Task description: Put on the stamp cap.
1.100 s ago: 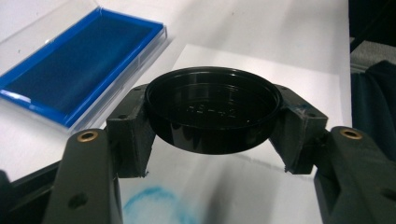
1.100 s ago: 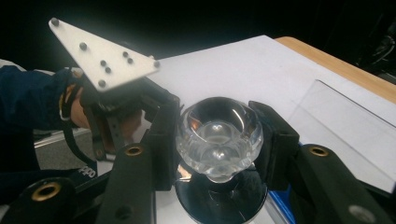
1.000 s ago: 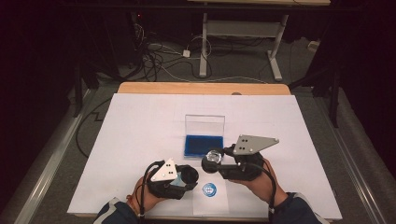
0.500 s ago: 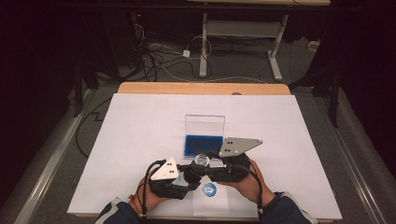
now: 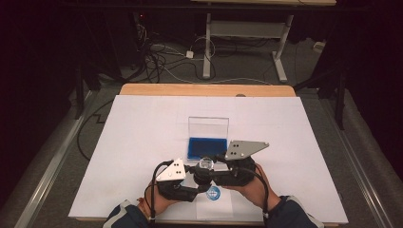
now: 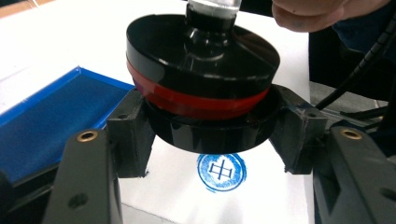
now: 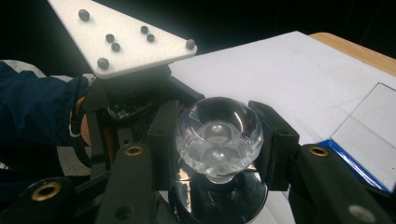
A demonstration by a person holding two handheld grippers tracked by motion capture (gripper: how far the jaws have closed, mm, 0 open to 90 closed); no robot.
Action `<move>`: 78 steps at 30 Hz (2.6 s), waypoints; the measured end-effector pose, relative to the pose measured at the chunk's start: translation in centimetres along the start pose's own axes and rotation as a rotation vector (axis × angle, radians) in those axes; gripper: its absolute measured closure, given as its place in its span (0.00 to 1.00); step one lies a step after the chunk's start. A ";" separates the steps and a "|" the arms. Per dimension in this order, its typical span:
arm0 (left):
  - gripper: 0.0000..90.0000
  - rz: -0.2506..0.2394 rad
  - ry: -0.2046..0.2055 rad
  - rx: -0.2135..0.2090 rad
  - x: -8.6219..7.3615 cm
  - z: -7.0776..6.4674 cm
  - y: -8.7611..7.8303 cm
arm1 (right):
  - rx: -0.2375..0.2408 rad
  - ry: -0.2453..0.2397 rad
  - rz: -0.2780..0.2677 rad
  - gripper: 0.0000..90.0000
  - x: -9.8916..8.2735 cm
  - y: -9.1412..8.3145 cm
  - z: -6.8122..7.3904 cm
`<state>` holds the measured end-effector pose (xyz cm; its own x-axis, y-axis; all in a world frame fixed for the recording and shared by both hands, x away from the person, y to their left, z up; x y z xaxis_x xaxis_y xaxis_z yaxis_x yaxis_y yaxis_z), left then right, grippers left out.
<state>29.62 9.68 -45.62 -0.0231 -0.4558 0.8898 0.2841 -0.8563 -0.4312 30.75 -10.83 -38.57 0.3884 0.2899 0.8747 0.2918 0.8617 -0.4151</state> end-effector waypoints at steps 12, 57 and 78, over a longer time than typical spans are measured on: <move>0.40 -0.027 -0.022 0.009 0.1 0.2 -0.3 | 0.012 0.003 -0.008 0.63 -0.1 0.0 0.0; 0.40 0.070 0.106 0.038 0.1 -0.6 0.2 | 0.057 0.061 0.040 0.63 -1.2 0.4 -0.5; 0.39 0.068 0.114 0.033 -0.1 -0.6 0.3 | 0.053 0.061 0.040 0.63 -1.2 0.4 -0.4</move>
<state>29.13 9.38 -45.92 -0.1113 -0.5385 0.8352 0.3202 -0.8151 -0.4828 30.77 -11.00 -39.84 0.4520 0.2994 0.8403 0.2291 0.8714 -0.4338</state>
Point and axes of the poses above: each handheld gripper's, and its own axes: y roughly forward along the jaws, x roughly out of its top, z roughly to its left, the point moved 1 cm from there along y, roughly forward along the jaws, and after that the axes turned 13 degrees about y, right-handed, at the moved point
